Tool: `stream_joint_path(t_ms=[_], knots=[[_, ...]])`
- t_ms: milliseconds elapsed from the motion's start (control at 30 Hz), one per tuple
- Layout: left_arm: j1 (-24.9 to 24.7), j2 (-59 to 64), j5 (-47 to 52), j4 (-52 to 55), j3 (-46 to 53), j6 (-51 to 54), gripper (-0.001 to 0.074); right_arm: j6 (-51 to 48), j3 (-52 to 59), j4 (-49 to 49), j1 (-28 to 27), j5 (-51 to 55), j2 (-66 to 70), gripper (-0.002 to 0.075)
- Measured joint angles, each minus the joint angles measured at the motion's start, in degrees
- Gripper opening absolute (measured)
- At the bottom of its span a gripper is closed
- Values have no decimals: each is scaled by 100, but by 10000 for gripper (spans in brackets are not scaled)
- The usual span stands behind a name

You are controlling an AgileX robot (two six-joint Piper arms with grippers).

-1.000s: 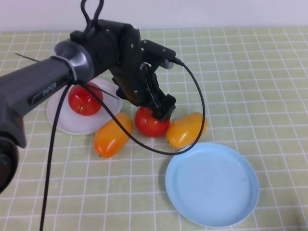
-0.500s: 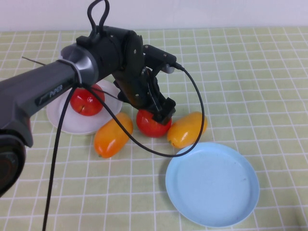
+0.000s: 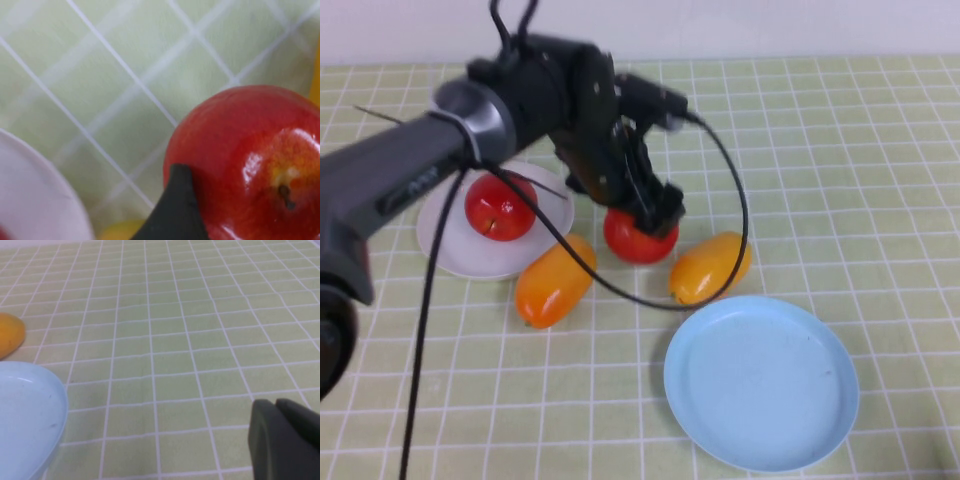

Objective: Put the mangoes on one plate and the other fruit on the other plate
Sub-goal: Put one type of fruit in the left plate

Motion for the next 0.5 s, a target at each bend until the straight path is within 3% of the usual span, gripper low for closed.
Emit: stream_joint_path(t_ms=[167, 500], knots=[[93, -300, 162, 210, -487, 10, 554, 0, 0, 0, 0, 0, 0, -17], [960, -451, 737, 1087, -647, 21, 554, 0, 0, 0, 0, 0, 0, -17]])
